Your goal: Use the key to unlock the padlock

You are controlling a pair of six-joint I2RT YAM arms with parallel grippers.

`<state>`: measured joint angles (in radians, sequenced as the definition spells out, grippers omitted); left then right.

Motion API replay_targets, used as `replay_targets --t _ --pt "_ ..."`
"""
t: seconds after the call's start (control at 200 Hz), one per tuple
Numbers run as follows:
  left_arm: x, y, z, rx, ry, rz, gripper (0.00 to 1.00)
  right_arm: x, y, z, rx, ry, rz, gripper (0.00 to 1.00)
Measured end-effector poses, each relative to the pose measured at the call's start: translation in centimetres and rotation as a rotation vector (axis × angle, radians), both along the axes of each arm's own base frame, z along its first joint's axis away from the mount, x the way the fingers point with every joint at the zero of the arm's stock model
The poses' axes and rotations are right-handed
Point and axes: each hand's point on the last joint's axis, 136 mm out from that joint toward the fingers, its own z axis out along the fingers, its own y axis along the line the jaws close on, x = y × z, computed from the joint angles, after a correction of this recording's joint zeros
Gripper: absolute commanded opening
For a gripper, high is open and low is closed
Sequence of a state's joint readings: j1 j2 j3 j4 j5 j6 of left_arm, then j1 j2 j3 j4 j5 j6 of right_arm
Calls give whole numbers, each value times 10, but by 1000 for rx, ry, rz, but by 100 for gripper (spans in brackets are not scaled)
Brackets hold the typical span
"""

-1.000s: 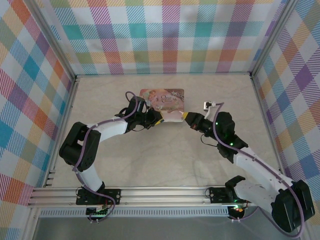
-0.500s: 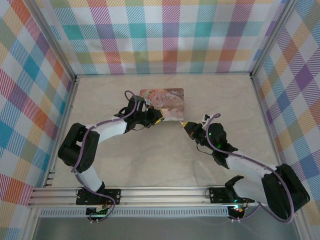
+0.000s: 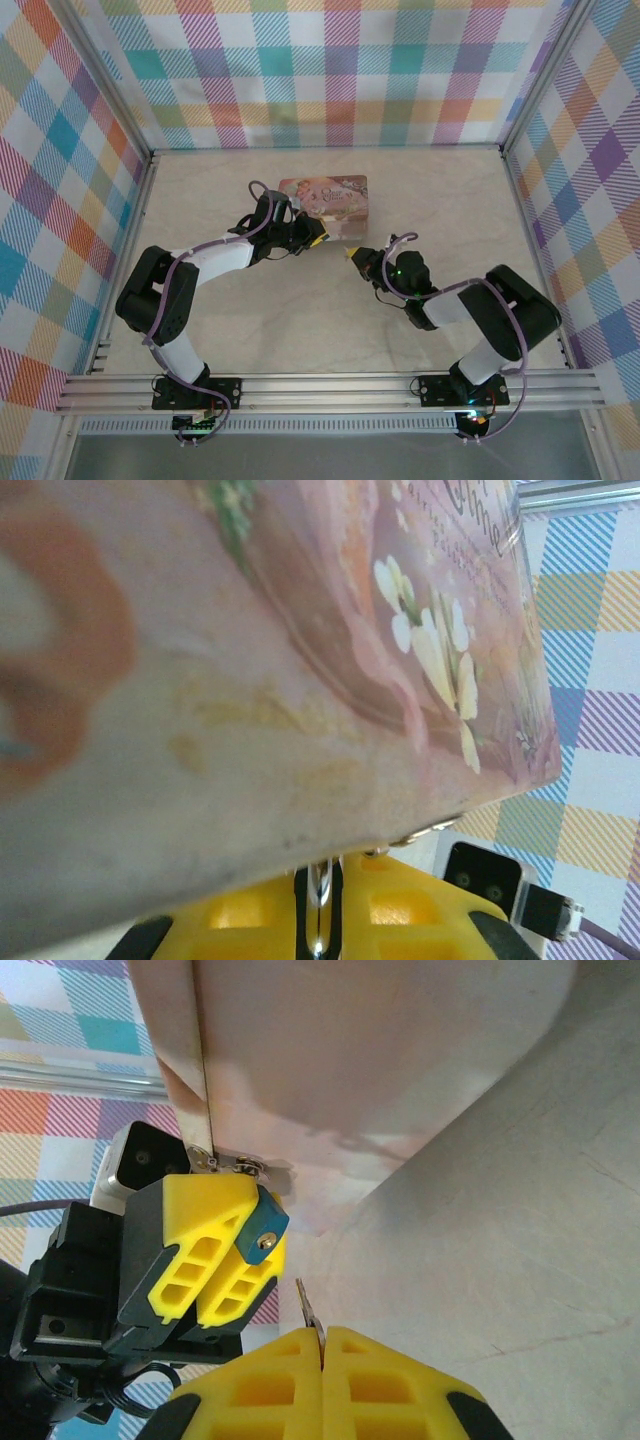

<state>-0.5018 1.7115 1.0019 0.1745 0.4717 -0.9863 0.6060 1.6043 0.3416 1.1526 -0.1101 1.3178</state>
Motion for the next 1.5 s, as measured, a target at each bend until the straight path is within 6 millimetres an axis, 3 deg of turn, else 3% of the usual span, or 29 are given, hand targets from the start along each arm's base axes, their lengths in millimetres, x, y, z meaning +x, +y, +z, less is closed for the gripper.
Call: replay_targets --t 0.215,0.395,1.5 --pt "2 -1 2 -12 -1 7 12 3 17 -7 42 -4 26 0" --pt "2 -1 4 -17 -3 10 12 6 31 15 88 -66 51 0" --pt "7 -4 13 -60 -16 27 12 16 32 14 91 -75 21 0"
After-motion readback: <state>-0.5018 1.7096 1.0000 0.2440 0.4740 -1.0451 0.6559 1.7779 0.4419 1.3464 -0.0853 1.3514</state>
